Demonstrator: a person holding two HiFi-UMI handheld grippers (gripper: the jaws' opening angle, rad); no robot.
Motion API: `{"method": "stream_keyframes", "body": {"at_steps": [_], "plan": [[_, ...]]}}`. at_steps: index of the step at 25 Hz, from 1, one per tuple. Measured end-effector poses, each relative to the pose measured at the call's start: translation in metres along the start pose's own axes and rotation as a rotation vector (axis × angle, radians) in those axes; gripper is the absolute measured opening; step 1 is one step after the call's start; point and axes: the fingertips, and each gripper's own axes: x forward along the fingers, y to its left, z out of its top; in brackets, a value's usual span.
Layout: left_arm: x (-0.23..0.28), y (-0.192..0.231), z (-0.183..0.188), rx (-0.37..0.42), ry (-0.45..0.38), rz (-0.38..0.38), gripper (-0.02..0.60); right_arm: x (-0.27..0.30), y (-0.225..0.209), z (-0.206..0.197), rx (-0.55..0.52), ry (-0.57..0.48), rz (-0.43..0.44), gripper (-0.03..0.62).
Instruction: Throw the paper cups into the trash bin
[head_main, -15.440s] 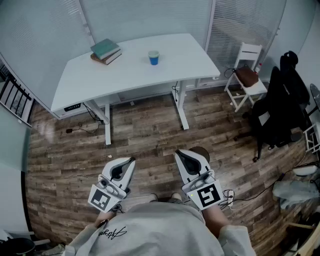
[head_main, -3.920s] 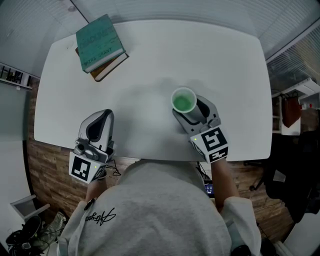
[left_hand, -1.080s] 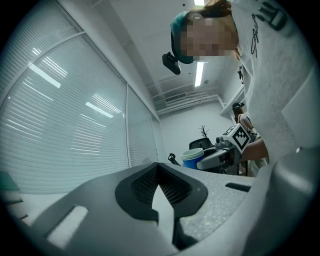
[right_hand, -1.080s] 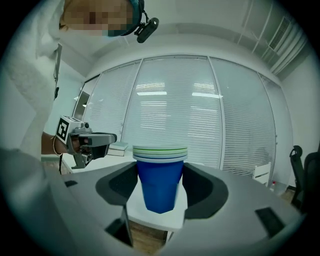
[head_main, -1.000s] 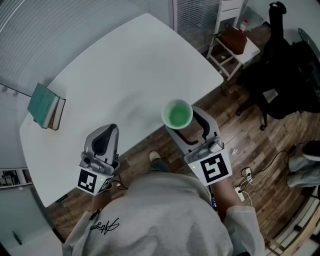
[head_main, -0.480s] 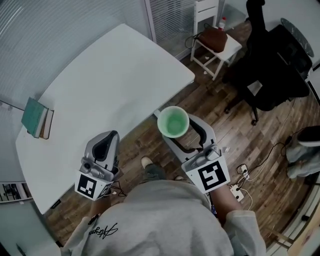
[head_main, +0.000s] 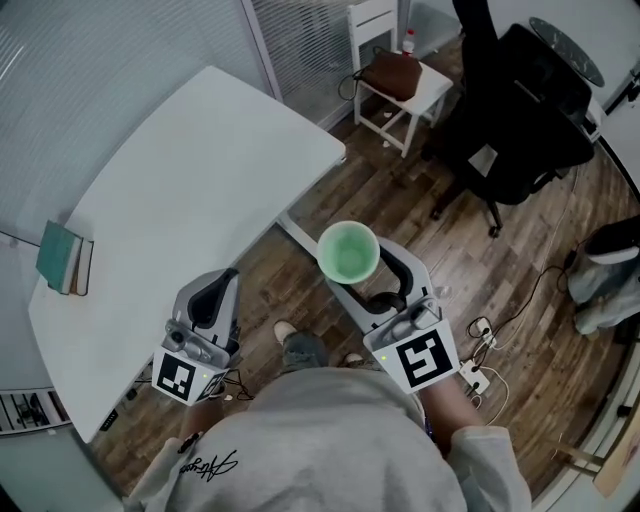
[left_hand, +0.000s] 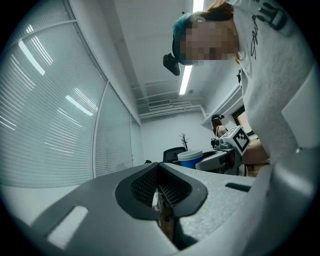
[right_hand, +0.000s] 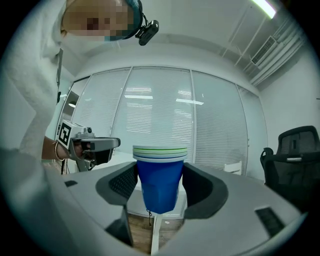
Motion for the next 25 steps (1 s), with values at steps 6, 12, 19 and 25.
{"method": "stream_keyframes", "body": {"at_steps": [6,12,19,25], "plan": [[0.020,-0.034,0.000,-0.028,-0.014,-0.057,0.003,-0.039,-0.015,-0.006,0.008,0.011,-0.054,0.271],[0.040,-0.066,0.001,-0.043,-0.025,-0.116,0.003,-0.078,-0.031,-0.011,0.016,0.019,-0.122,0.272],[0.067,-0.097,0.002,-0.060,-0.043,-0.214,0.003,-0.113,-0.045,-0.015,0.021,0.022,-0.205,0.272],[0.091,-0.119,0.005,-0.088,-0.062,-0.310,0.003,-0.140,-0.055,-0.017,0.039,0.030,-0.295,0.270]]}}
